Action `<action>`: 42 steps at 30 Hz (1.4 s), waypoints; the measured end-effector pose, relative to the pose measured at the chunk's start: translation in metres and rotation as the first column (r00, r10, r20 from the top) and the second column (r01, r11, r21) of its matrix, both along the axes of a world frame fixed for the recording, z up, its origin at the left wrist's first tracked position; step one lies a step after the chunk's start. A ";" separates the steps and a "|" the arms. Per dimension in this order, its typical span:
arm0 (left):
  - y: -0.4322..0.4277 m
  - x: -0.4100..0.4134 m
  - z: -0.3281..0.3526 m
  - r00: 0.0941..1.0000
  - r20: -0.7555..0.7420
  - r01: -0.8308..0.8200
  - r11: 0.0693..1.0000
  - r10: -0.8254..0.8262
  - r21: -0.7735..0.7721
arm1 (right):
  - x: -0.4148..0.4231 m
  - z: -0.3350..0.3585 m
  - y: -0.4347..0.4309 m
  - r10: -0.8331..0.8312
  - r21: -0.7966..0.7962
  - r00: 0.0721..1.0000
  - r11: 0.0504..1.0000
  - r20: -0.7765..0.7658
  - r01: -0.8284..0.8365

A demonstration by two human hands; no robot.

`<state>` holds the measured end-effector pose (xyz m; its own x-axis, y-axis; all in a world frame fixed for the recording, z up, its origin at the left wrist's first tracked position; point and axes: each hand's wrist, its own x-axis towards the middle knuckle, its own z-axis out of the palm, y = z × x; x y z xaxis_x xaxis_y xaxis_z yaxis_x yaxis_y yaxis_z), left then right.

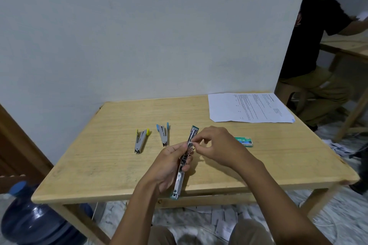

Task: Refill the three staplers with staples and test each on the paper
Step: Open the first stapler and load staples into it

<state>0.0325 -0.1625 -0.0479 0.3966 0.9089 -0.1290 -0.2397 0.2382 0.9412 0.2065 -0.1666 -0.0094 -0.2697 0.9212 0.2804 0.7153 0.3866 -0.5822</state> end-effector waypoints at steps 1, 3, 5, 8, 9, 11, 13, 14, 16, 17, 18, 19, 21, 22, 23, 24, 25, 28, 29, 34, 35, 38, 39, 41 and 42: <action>0.000 0.000 -0.001 1.000 0.005 0.005 1.000 -0.005 -0.007 | 0.000 0.002 0.000 0.006 0.003 0.999 1.000 0.046 -0.006; 0.000 0.001 -0.003 1.000 0.010 0.006 1.000 -0.006 -0.025 | 0.000 0.007 0.001 0.014 -0.008 0.989 1.000 0.149 -0.013; 0.000 0.002 -0.005 1.000 0.005 -0.001 0.999 0.001 -0.038 | 0.001 0.011 0.003 0.021 -0.022 0.969 1.000 0.245 -0.016; -0.001 0.004 -0.004 1.000 -0.011 0.000 0.999 -0.001 -0.053 | 0.003 0.017 0.006 0.038 -0.055 0.947 0.998 0.319 -0.022; -0.002 0.005 -0.003 1.000 -0.013 0.004 0.998 -0.004 -0.062 | 0.004 0.018 0.007 0.043 -0.073 0.946 0.997 0.322 -0.021; -0.003 0.006 -0.002 1.000 -0.007 0.008 0.997 -0.009 -0.075 | 0.005 0.020 0.009 0.043 -0.101 0.950 0.995 0.310 -0.012; -0.003 0.007 -0.001 1.000 -0.006 0.008 0.997 -0.009 -0.078 | 0.005 0.019 0.009 0.027 -0.117 0.960 0.993 0.278 0.006; -0.003 0.007 -0.001 1.000 -0.007 0.008 0.997 -0.008 -0.078 | 0.004 0.019 0.009 0.016 -0.119 0.966 0.993 0.259 0.016; -0.003 0.007 -0.001 1.000 -0.011 0.007 0.997 -0.008 -0.081 | 0.003 0.017 0.007 -0.005 -0.126 0.975 0.991 0.223 0.034; -0.003 0.007 -0.001 1.000 -0.011 0.008 0.996 -0.009 -0.083 | 0.004 0.015 0.007 -0.013 -0.135 0.977 0.990 0.213 0.043; -0.003 0.007 -0.001 1.000 -0.008 0.010 0.996 -0.010 -0.086 | 0.004 0.015 0.006 -0.018 -0.145 0.977 0.988 0.213 0.050; -0.004 0.007 0.000 1.000 -0.008 0.014 0.996 -0.015 -0.091 | 0.005 0.014 0.006 -0.019 -0.154 0.974 0.987 0.224 0.054; -0.006 0.007 0.001 0.999 -0.019 0.025 0.995 -0.027 -0.100 | 0.006 0.014 0.005 -0.014 -0.159 0.964 0.986 0.264 0.058; -0.006 0.007 0.001 0.999 -0.029 0.025 0.995 -0.028 -0.101 | 0.006 0.015 0.005 -0.009 -0.160 0.959 0.985 0.285 0.057; -0.007 0.008 0.001 0.999 -0.037 0.022 0.995 -0.026 -0.100 | 0.006 0.016 0.004 -0.003 -0.160 0.953 0.986 0.303 0.054; -0.007 0.008 0.001 0.999 -0.043 0.018 0.995 -0.022 -0.100 | 0.006 0.017 0.004 0.002 -0.160 0.947 0.986 0.322 0.053; -0.007 0.009 0.001 0.999 -0.045 0.016 0.995 -0.021 -0.101 | 0.005 0.018 0.004 0.004 -0.156 0.938 0.986 0.346 0.054; -0.007 0.010 0.001 0.999 -0.040 0.016 0.994 -0.020 -0.110 | 0.003 0.022 0.003 -0.003 -0.134 0.906 0.989 0.424 0.066; -0.007 0.011 0.001 0.999 -0.041 0.013 0.994 -0.017 -0.112 | 0.002 0.023 0.003 -0.006 -0.129 0.898 0.989 0.441 0.070; -0.009 0.012 0.001 0.997 -0.072 -0.021 0.996 0.014 -0.088 | -0.001 0.026 0.002 -0.026 -0.100 0.881 0.992 0.473 0.082; -0.009 0.012 0.000 0.997 -0.080 -0.024 0.996 0.018 -0.082 | -0.002 0.026 0.002 -0.026 -0.100 0.875 0.991 0.484 0.085; -0.008 0.012 -0.002 0.994 -0.106 -0.032 0.997 0.025 -0.070 | -0.003 0.027 0.001 -0.017 -0.101 0.848 0.991 0.530 0.083; -0.008 0.012 -0.002 0.993 -0.115 -0.031 0.997 0.023 -0.067 | -0.003 0.027 0.000 -0.017 -0.097 0.841 0.992 0.541 0.083; -0.008 0.012 -0.003 0.992 -0.123 -0.024 0.998 0.016 -0.063 | -0.004 0.028 -0.001 -0.023 -0.090 0.839 0.992 0.544 0.085; -0.008 0.012 -0.003 0.993 -0.120 -0.022 0.998 0.015 -0.065 | -0.004 0.027 -0.001 -0.028 -0.090 0.846 0.992 0.532 0.089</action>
